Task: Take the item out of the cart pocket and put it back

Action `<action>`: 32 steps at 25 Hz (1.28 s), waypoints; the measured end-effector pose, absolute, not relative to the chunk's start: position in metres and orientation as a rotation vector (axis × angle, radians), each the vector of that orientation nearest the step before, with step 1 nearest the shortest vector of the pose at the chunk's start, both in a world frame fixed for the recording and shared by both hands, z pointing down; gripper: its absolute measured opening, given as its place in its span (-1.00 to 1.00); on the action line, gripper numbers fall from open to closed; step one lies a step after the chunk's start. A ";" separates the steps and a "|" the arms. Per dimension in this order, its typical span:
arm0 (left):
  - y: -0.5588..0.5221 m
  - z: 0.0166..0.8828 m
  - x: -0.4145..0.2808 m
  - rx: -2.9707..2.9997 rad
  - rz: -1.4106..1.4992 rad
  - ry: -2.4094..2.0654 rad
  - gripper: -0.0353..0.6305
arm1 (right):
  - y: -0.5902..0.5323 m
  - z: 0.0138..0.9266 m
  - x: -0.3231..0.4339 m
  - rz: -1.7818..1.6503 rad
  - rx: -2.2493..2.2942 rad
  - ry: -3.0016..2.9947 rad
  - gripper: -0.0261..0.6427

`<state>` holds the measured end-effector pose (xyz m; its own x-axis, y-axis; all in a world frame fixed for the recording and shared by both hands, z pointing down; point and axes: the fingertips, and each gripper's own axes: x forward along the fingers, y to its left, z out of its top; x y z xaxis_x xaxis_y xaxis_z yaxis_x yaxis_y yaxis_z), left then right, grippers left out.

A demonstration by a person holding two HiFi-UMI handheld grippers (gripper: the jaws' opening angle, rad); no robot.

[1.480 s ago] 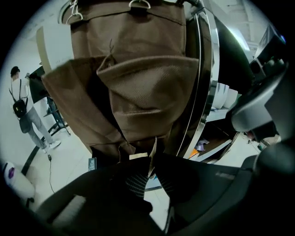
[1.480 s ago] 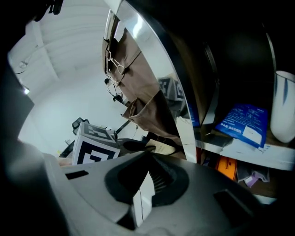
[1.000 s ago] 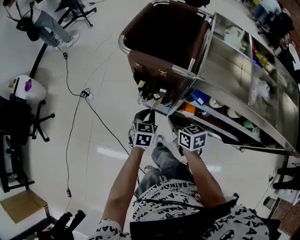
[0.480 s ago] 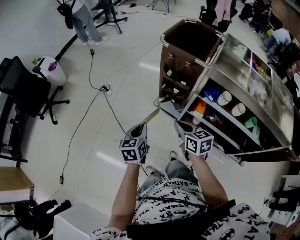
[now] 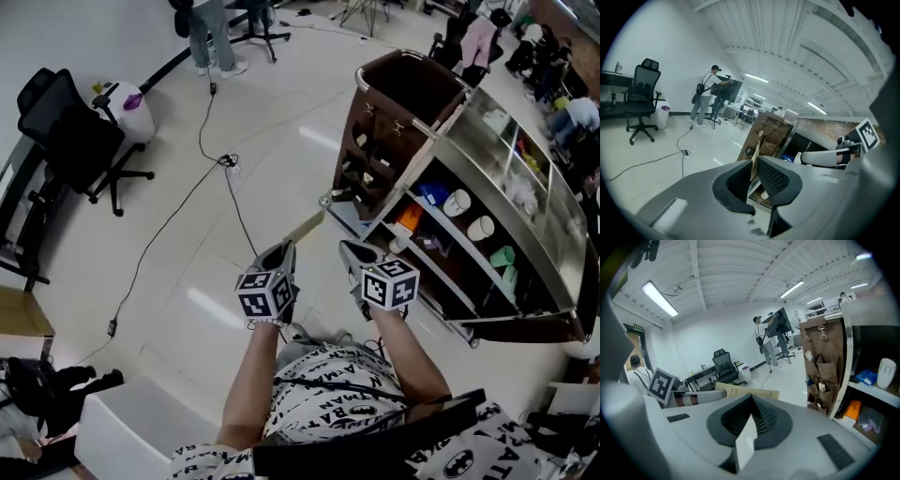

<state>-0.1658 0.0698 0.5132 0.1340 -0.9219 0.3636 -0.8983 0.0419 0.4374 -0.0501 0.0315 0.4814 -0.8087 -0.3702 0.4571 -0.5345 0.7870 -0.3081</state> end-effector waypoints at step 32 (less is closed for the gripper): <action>0.028 0.514 -0.110 1.906 0.034 -1.630 -0.78 | -0.009 0.477 0.011 0.683 0.861 -2.608 -0.92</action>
